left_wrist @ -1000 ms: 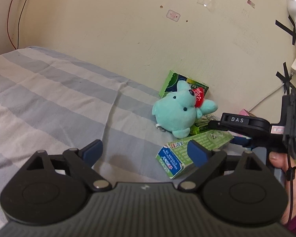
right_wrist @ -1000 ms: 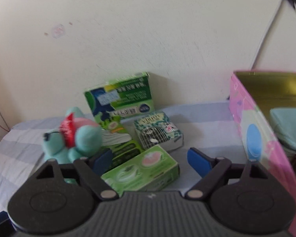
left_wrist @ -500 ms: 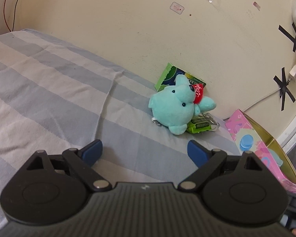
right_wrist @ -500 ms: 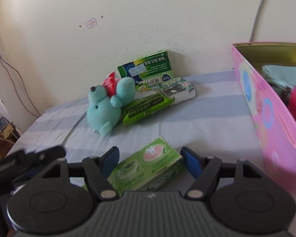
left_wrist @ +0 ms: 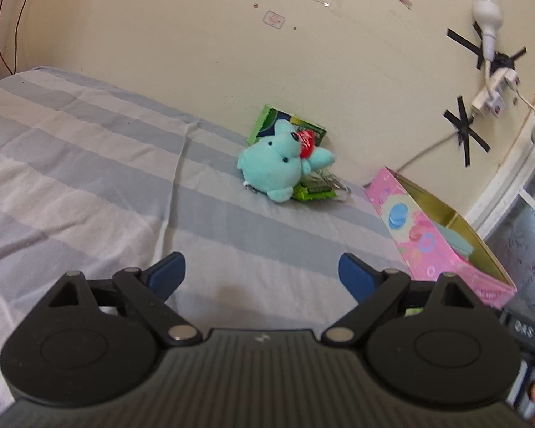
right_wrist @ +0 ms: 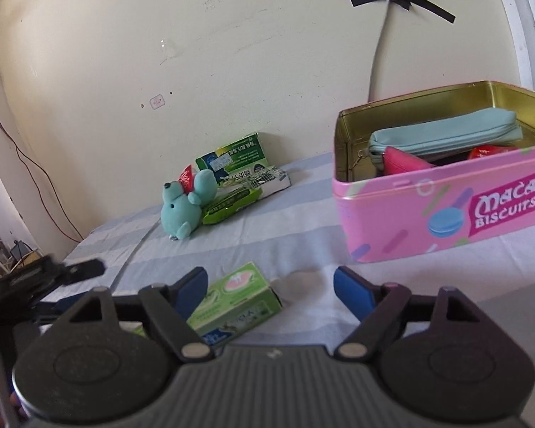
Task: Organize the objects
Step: 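Grasp the long green toothpaste box with the left gripper while the right gripper holds it, then carry the green boxes into the pink tin and open both grippers, then withdraw both grippers from the pink tin, then grasp the teal plush bear with the right gripper, then lift the teal bear with the right gripper while the left gripper grasps it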
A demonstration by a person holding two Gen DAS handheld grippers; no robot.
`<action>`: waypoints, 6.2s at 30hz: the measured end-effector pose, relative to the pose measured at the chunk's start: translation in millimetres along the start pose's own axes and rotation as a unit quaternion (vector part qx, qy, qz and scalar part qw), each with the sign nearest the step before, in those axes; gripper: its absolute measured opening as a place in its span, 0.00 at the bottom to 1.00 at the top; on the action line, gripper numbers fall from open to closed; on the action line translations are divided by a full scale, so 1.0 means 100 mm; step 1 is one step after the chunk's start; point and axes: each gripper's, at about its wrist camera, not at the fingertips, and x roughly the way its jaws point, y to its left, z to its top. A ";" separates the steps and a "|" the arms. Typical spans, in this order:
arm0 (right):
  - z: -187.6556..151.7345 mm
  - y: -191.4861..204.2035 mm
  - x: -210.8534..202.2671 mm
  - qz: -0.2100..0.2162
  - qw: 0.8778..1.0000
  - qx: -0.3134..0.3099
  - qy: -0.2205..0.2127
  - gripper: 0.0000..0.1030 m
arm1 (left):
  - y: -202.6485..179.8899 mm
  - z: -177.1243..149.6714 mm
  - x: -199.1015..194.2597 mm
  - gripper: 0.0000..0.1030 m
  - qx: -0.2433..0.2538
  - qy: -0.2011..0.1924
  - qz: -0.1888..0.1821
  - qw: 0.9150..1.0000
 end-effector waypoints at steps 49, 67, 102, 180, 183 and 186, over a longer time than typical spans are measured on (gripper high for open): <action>-0.06 -0.04 -0.51 -0.004 0.973 -0.230 -0.029 0.75 | -1.20 0.37 0.31 0.80 0.131 0.029 -0.108 0.985; 0.79 -1.42 -0.25 -0.177 0.964 -0.188 -0.062 0.77 | -2.74 0.28 1.73 0.82 0.208 0.051 -0.109 0.971; 0.00 -0.85 -0.71 -0.087 0.992 0.038 -0.079 0.82 | -2.11 -0.28 0.77 0.83 0.262 0.015 0.009 0.965; 0.24 0.05 1.04 0.115 0.961 0.216 0.127 0.35 | 0.54 0.54 0.70 0.98 -0.016 0.001 0.094 0.995; 0.01 -0.23 0.73 0.115 0.952 0.255 0.124 0.35 | 0.50 0.52 0.69 0.98 -0.017 0.003 0.071 0.997; -0.19 -0.48 0.47 0.107 0.942 0.296 0.115 0.35 | 0.44 0.49 0.69 0.98 -0.010 0.010 0.034 0.999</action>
